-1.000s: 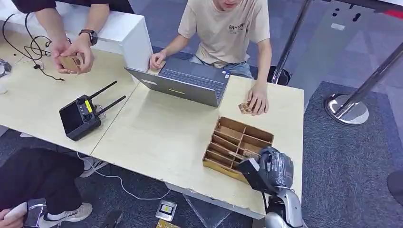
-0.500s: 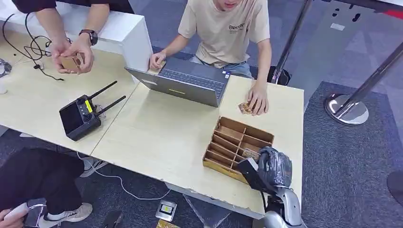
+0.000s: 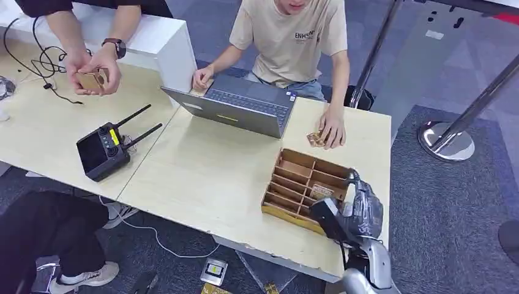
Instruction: Pass the card to the sensor for recognition and then transmit it.
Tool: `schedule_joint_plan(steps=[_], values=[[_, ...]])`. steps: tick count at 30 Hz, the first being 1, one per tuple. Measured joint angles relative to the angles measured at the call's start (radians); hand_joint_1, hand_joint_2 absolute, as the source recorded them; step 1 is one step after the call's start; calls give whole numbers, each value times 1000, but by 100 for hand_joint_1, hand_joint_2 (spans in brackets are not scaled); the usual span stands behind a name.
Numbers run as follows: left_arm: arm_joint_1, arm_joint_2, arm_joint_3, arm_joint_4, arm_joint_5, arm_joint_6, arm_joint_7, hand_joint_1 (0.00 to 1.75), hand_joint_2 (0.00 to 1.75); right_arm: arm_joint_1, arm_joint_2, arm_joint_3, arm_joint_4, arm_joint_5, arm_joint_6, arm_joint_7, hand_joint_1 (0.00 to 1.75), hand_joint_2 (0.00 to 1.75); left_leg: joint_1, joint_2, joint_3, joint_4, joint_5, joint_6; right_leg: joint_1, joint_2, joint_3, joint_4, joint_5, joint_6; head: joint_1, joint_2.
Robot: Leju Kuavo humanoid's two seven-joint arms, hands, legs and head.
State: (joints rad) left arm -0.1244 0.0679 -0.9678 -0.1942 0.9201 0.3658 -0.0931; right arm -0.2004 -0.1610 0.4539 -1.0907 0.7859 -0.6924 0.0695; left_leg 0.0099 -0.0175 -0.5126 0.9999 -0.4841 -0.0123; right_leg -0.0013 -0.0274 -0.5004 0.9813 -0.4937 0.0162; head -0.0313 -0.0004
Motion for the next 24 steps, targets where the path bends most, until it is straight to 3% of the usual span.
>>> schedule_joint_plan(steps=[5,18,19,24], values=[[0,4,0,0,2,-4,0,0,0,17,-21,-19,-117,64,3,75,0,175,0,0,0,0,0,0,0,0,0,0,0,0,0,0],[1,10,0,0,11,-7,10,0,0,37,-76,-42,-382,103,86,119,0,175,0,0,-1,0,0,0,0,0,-1,0,0,0,0,0],[1,10,0,0,11,-7,10,0,0,37,-79,-42,-402,101,106,119,0,0,0,0,-1,0,0,0,0,0,-1,0,0,0,0,0],[1,10,0,0,16,-6,10,0,0,19,-104,-40,-519,93,261,124,0,0,0,0,-1,0,0,0,0,0,-1,0,0,0,0,0]])
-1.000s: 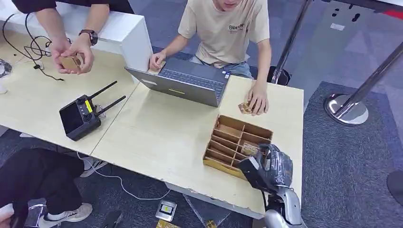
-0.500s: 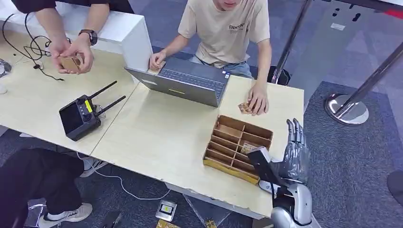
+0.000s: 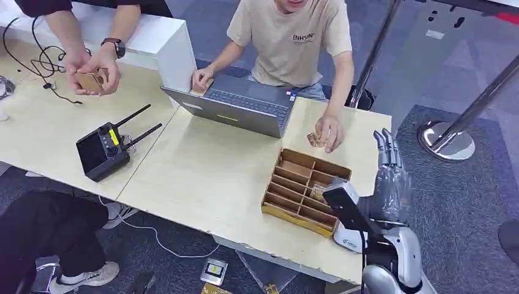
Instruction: Pass the card to the sensor for recognition and then transmit it.
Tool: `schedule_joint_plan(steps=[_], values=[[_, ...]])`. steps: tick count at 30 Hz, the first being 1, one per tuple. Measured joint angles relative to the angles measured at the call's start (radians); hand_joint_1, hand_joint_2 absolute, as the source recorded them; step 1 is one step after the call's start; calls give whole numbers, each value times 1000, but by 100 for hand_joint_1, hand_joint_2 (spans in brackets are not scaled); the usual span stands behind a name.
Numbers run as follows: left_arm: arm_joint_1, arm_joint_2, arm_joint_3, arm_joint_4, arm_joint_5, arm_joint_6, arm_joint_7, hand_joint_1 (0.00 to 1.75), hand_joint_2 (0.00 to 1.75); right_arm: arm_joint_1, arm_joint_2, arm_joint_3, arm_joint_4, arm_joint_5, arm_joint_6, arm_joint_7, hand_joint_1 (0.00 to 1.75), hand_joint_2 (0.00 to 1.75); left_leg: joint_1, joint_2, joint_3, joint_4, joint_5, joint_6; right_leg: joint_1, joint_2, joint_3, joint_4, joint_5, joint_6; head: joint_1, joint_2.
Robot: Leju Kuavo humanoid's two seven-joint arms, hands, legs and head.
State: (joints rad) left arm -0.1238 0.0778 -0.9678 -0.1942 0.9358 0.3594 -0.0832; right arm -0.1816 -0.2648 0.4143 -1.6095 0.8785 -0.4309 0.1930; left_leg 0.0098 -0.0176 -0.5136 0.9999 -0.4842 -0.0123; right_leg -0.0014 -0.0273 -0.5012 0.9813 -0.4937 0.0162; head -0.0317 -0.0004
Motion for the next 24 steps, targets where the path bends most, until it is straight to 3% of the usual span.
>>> schedule_joint_plan(steps=[8,9,12,18,24], values=[[-1,2,0,0,-5,-10,-1,0,0,-30,-22,48,-69,-29,163,1,0,0,0,0,0,0,0,0,0,0,0,0,0,0,0,0],[-1,2,0,0,-5,-11,-2,0,0,-32,-23,56,-70,-30,171,1,0,175,0,0,0,0,0,0,0,0,0,0,0,0,0,0],[0,3,0,0,-5,-12,-5,0,0,-39,-31,72,-78,-31,198,-2,0,175,0,0,0,0,0,0,0,0,0,0,0,0,0,0],[0,3,0,0,-1,-17,-19,0,0,-72,-58,115,-98,-35,352,28,0,175,0,0,0,0,0,0,0,0,0,0,0,0,0,0],[0,1,0,0,4,-23,-34,0,0,-81,-89,152,-102,-30,392,48,0,175,0,0,-1,0,0,0,0,0,0,0,0,0,0,0]])
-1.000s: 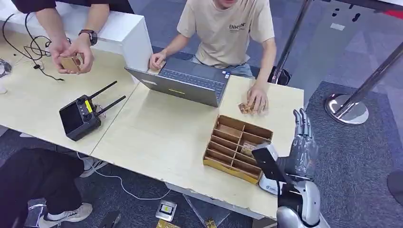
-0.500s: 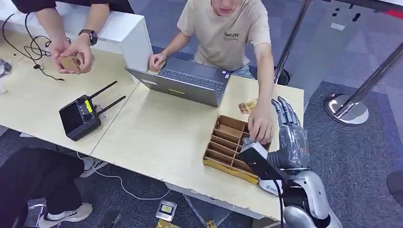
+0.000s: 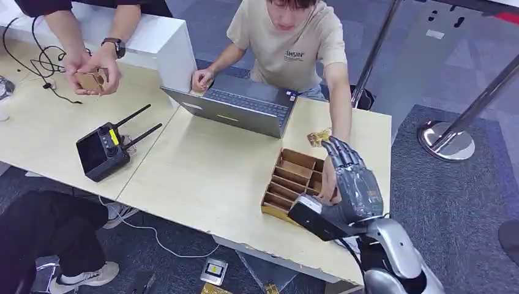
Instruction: Pass the card to the sensor for recognition and then transmit it.
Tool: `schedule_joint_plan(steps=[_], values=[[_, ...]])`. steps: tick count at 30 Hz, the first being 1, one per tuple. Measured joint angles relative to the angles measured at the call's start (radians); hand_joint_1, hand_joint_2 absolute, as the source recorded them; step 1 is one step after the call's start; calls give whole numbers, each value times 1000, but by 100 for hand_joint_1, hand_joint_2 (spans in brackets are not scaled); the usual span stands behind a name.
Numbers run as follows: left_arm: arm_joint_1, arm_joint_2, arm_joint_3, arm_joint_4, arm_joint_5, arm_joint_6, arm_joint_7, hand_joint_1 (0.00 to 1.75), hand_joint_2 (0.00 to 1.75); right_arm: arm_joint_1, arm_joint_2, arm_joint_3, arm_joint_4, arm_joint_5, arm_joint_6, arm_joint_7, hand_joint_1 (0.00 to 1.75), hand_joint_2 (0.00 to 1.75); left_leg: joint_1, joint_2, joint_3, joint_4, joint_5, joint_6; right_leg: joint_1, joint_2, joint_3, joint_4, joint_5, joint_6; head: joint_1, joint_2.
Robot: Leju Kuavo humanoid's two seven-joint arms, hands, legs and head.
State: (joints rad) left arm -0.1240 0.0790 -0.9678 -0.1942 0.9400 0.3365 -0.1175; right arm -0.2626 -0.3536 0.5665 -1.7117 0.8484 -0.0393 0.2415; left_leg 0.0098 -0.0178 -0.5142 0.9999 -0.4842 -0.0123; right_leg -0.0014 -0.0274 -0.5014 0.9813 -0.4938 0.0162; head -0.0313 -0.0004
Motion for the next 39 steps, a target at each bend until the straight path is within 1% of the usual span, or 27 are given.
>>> schedule_joint_plan(steps=[14,24,28,34,39], values=[[0,-9,0,0,0,-5,-1,0,0,-11,-37,50,37,23,18,22,0,175,0,0,0,0,0,0,0,0,0,0,0,0,0,0],[0,-10,0,0,3,-4,-2,0,0,-11,-49,64,66,30,16,29,0,175,0,0,-1,0,0,0,0,0,-1,0,0,0,0,0],[0,-11,0,0,9,-1,-1,0,0,-9,-49,64,74,30,3,42,0,175,0,0,-1,0,0,0,0,0,-1,0,0,0,0,0],[0,-12,0,0,17,8,0,0,0,15,-49,64,75,41,-39,82,0,175,0,0,-1,0,0,0,0,0,-1,0,0,0,0,0],[0,-12,0,0,23,12,0,0,0,31,-49,64,79,54,-53,98,0,175,0,0,-1,0,0,0,0,0,-1,0,0,0,0,0]])
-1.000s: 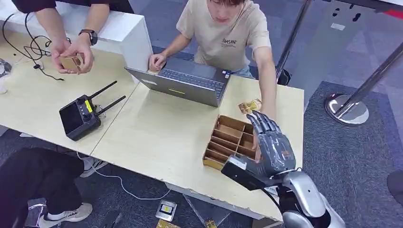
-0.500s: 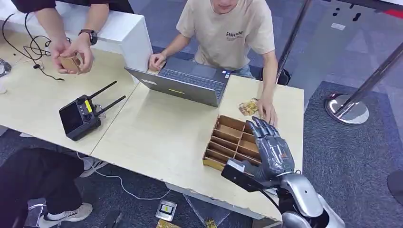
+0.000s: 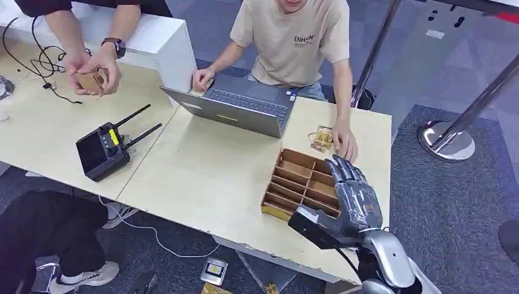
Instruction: Pass the card to the sensor for recognition and then transmit it.
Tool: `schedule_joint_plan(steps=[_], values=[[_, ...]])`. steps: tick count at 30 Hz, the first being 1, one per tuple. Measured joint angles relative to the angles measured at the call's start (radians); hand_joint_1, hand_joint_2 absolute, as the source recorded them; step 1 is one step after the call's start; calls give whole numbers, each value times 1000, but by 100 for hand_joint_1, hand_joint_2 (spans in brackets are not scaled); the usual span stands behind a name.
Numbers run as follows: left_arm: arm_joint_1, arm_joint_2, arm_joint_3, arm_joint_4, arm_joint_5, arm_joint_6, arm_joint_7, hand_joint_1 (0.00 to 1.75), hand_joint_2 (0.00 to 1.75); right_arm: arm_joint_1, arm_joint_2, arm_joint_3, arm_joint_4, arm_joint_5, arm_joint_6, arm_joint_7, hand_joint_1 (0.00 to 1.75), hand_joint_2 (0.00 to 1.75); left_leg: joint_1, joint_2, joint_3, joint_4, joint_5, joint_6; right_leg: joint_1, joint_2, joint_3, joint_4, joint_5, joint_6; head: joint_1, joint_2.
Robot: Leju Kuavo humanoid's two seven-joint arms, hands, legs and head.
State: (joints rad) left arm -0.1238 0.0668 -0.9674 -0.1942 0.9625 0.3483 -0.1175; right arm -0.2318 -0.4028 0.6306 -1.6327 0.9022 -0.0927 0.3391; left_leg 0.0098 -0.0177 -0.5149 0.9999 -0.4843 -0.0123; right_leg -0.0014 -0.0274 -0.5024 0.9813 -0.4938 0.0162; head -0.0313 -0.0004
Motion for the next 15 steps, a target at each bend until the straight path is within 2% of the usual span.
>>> schedule_joint_plan(steps=[9,12,15], values=[[0,0,1,0,4,3,5,0,0,19,0,0,19,1,-21,7,0,175,0,0,0,0,0,0,0,0,0,0,0,0,0,0],[0,1,1,0,4,7,5,0,0,21,1,0,26,-2,-32,4,10,175,0,0,0,0,0,0,0,0,0,0,0,0,0,0],[0,2,1,0,2,8,5,0,0,22,1,0,35,-2,-36,-1,10,175,0,0,0,0,0,0,0,0,0,0,0,0,0,0]])
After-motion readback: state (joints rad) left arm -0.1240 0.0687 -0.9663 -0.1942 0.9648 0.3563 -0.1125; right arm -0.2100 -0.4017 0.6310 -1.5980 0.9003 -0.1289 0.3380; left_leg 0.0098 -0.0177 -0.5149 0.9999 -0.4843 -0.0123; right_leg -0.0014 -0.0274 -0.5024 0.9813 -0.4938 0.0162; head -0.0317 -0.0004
